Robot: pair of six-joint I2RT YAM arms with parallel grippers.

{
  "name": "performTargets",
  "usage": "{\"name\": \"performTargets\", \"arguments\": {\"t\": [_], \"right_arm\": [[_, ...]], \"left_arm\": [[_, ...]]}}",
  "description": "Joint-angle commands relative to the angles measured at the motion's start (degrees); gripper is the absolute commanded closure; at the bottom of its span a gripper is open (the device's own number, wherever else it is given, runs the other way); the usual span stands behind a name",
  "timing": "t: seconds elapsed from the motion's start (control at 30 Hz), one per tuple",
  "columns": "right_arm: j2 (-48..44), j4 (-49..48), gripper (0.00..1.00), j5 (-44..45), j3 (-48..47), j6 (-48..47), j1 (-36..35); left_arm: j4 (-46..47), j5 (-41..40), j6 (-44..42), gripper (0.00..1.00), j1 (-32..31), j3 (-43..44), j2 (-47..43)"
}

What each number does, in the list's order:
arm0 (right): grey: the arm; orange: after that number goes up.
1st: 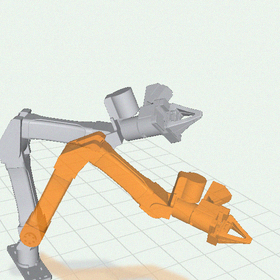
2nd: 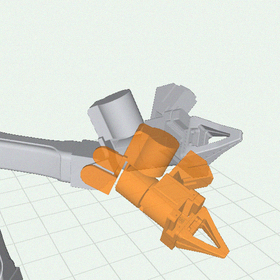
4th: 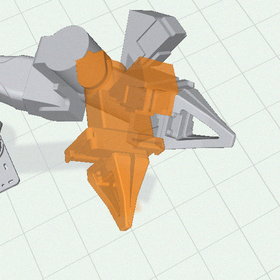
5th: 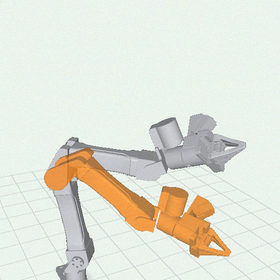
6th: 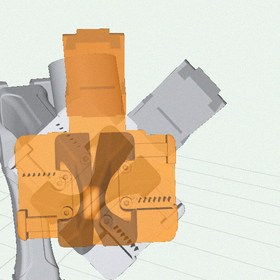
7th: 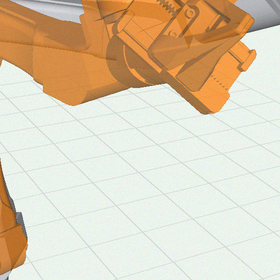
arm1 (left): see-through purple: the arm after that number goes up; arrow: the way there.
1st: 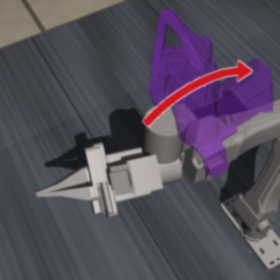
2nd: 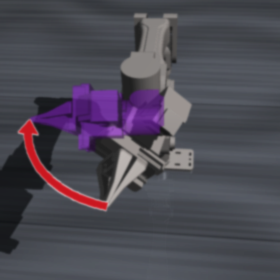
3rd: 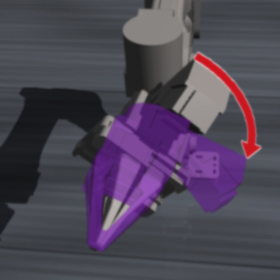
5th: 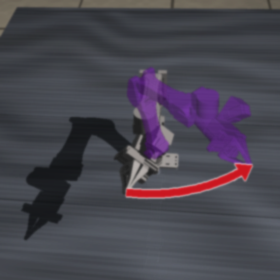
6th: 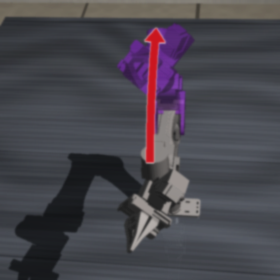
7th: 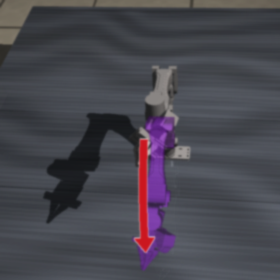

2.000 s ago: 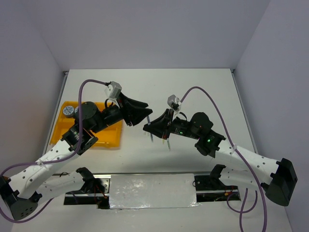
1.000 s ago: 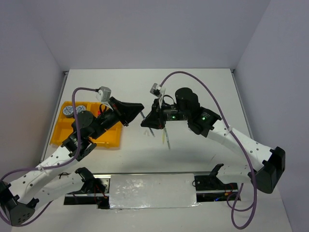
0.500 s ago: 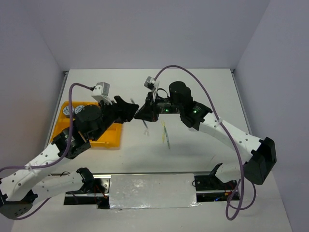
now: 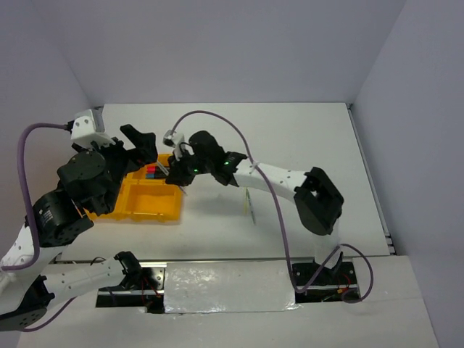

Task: Sort the stationery into containers
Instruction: Place the pen in the storage box.

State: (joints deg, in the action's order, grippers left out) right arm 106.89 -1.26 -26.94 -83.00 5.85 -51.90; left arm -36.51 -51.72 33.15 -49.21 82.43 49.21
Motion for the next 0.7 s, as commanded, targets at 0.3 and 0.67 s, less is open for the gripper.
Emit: {"name": "performTargets", "arguments": {"t": [0.3, 0.67], "right_arm": [[18.43, 10.31, 0.92, 11.65, -24.31, -3.74, -6.99], [23.54, 12.16, 0.48, 11.38, -30.38, -3.48, -8.04]], "left_arm": [[-0.15, 4.00, -6.25, 0.01, -0.45, -3.06, -2.53], [-0.49, 6.64, -5.90, 0.01, -0.54, -5.00, -0.78]]}}
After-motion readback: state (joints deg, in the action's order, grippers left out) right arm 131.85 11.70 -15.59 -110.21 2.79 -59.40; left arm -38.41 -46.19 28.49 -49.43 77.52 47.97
